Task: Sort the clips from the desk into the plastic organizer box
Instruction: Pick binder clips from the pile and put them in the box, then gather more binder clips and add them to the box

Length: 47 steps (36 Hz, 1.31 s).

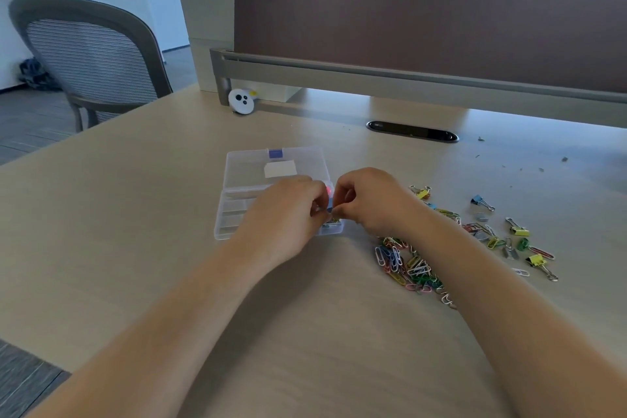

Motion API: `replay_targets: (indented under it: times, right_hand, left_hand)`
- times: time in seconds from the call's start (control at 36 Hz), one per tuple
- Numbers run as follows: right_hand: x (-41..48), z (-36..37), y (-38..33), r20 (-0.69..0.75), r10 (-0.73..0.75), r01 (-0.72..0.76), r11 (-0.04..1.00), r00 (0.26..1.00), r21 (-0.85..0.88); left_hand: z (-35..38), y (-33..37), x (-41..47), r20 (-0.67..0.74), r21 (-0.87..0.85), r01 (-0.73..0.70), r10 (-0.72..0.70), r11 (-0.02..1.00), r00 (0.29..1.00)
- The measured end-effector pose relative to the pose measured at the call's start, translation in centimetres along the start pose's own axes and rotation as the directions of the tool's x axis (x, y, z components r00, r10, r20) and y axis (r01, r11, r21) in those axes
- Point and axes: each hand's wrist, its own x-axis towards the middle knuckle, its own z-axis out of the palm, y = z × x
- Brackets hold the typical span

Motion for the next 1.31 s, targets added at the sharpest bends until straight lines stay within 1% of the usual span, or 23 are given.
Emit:
replay_targets:
  times: [0.14, 0.31, 0.44, 0.56, 0.67, 0.72, 0.83, 0.94, 1.03, 1.17, 1.31]
  right_hand:
    - [-0.2, -0.5, 0.3, 0.017, 0.007, -0.008, 0.998, 1.000, 0.066]
    - [-1.0, -1.8, 0.2, 0.007, 0.001, -0.002, 0.993, 1.000, 0.122]
    - [-2.4, -4.4, 1.3, -0.064, 0.036, -0.025, 0.988, 0.997, 0.153]
    - [-4.2, -6.1, 3.3, -0.096, 0.106, -0.088, 0.982, 0.990, 0.170]
    - [-6.2, -7.1, 5.8, -0.113, 0.181, -0.165, 0.977, 0.977, 0.134]
    - [-7.0, -7.4, 7.0, -0.125, 0.205, -0.194, 0.976, 0.971, 0.097]
    - [-7.9, -7.9, 8.8, -0.139, 0.239, -0.231, 0.970, 0.961, 0.075]
    - [-7.6, -7.7, 10.0, -0.133, 0.247, -0.243, 0.969, 0.960, 0.045]
    - [-6.7, -7.3, 10.6, -0.135, 0.249, -0.248, 0.968, 0.959, 0.020]
    - [-4.1, -6.2, 11.1, -0.150, 0.232, -0.232, 0.973, 0.961, 0.021]
    - [-1.3, -5.2, 11.5, -0.114, 0.237, -0.240, 0.970, 0.965, -0.021]
  left_hand:
    - [0.0, -0.1, 0.0, -0.009, -0.002, -0.033, 0.033, 0.999, 0.999]
    - [-0.7, 0.5, 0.4, -0.018, -0.029, -0.019, 0.019, 0.999, 1.000]
    - [-1.4, 1.7, 1.0, 0.019, -0.041, -0.037, 0.038, 0.998, 0.999]
    - [-1.2, 4.0, 1.8, 0.032, -0.121, -0.072, 0.076, 0.990, 0.997]
    - [-0.5, 6.7, 2.8, 0.042, -0.144, -0.100, 0.107, 0.985, 0.993]
    - [0.1, 7.8, 3.3, 0.043, -0.144, -0.109, 0.117, 0.984, 0.992]
    - [1.4, 9.5, 4.1, 0.056, -0.175, -0.105, 0.117, 0.979, 0.992]
    - [2.6, 10.4, 5.3, 0.095, -0.209, -0.077, 0.099, 0.975, 0.991]
    - [3.4, 10.6, 6.4, 0.111, -0.190, -0.059, 0.082, 0.980, 0.990]
    - [4.5, 10.7, 8.2, 0.117, -0.158, 0.026, -0.007, 0.987, 0.993]
    - [5.3, 10.4, 9.2, 0.113, -0.121, 0.051, -0.037, 0.991, 0.993]
